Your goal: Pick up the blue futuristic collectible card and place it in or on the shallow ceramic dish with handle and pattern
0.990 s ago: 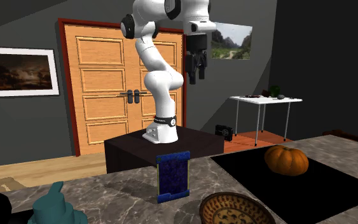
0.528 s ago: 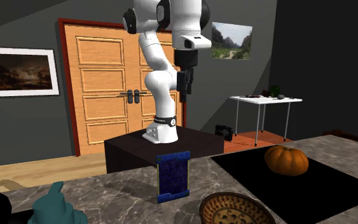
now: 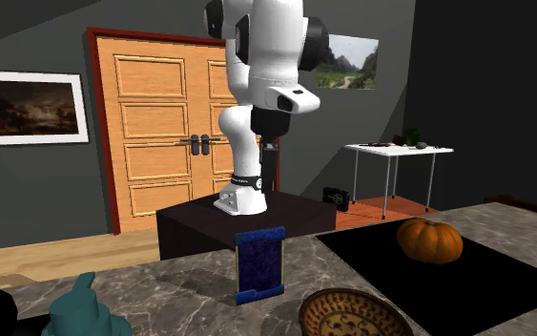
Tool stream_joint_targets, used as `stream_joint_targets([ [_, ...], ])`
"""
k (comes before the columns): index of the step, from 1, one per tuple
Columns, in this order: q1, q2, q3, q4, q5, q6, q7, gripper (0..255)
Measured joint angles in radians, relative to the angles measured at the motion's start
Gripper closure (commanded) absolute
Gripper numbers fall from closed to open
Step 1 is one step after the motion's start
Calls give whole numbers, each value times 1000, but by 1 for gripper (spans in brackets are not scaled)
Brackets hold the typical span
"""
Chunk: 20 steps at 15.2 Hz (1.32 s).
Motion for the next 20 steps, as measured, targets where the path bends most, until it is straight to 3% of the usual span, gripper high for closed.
stream_joint_targets([
  [3, -6, 198, -33, 74, 113, 43, -214, 0],
  [8, -107, 458, 29, 213, 249, 66, -500, 0],
  [11, -140, 520, 57, 232, 283, 92, -555, 0],
  [20, -155, 552, 76, 191, 310, 158, -578, 0],
])
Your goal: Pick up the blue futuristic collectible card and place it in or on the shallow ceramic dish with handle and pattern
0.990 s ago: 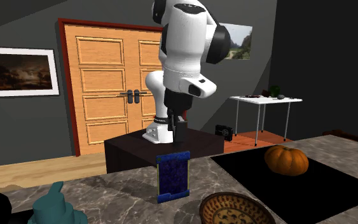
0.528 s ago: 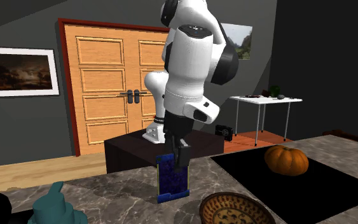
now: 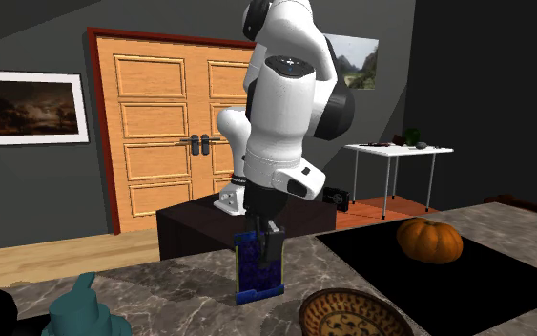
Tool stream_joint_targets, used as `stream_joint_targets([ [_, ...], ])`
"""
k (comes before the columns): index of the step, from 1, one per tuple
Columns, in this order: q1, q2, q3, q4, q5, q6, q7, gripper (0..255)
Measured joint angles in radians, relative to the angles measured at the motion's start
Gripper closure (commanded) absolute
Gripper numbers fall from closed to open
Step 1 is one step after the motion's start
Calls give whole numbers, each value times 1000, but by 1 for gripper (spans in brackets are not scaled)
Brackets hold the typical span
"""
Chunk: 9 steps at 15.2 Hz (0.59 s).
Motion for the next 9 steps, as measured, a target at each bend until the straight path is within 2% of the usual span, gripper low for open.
stream_joint_targets([
  [2, 0, 0, 0, 0, 0, 0, 0, 0],
  [3, 0, 0, 0, 0, 0, 0, 0, 255],
  [9, 0, 0, 0, 0, 0, 0, 0, 255],
])
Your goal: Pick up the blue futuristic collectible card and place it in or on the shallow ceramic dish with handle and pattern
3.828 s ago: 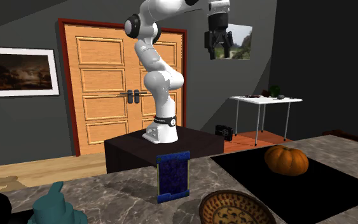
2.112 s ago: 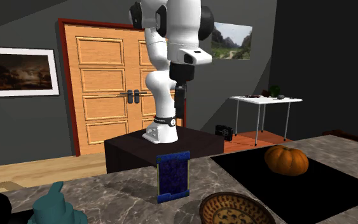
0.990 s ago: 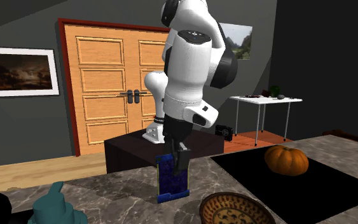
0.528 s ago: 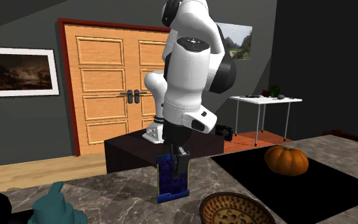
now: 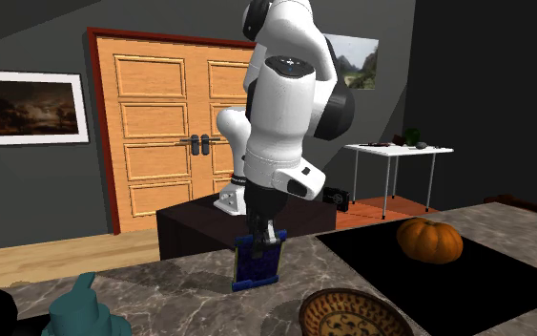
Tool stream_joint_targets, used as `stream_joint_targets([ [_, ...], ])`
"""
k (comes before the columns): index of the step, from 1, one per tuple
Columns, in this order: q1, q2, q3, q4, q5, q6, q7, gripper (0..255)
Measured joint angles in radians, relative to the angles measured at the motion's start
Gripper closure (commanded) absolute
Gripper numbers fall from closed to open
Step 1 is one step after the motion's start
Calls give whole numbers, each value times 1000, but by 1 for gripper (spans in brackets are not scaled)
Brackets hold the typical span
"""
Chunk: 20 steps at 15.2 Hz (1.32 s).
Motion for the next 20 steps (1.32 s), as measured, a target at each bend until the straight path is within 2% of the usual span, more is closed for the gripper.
stream_joint_targets([
  [7, 9, -21, -11, 5, -16, -21, 8, 255],
  [20, 59, -141, -68, 54, -110, -159, 58, 255],
])
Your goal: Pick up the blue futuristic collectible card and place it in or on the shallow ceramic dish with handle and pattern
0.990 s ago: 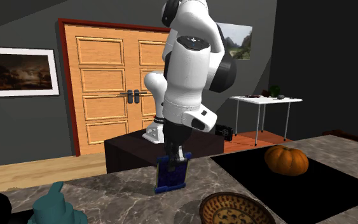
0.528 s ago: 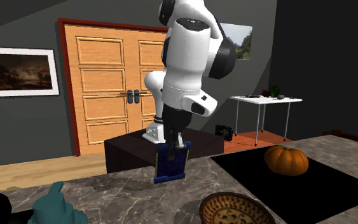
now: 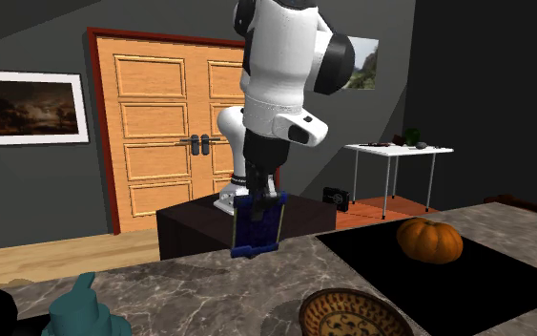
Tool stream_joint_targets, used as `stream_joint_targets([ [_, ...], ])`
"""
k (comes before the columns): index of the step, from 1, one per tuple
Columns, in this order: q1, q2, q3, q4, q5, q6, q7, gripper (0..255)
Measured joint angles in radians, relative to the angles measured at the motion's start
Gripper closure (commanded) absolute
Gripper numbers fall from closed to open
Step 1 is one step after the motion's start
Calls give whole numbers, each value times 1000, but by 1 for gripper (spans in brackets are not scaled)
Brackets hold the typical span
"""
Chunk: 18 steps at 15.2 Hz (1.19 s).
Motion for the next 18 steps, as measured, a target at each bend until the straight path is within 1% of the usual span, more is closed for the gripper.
stream_joint_targets([
  [7, 21, -60, -20, 38, -45, -80, 24, 255],
  [8, 23, -65, -22, 40, -50, -86, 27, 255],
  [9, 19, -48, -16, 66, -37, -100, 25, 255],
  [11, 9, 3, 4, 138, 1, -136, 26, 255],
  [14, -19, 90, 36, 267, 58, -199, 27, 255],
  [18, -64, 214, 84, 481, 131, -309, 53, 255],
])
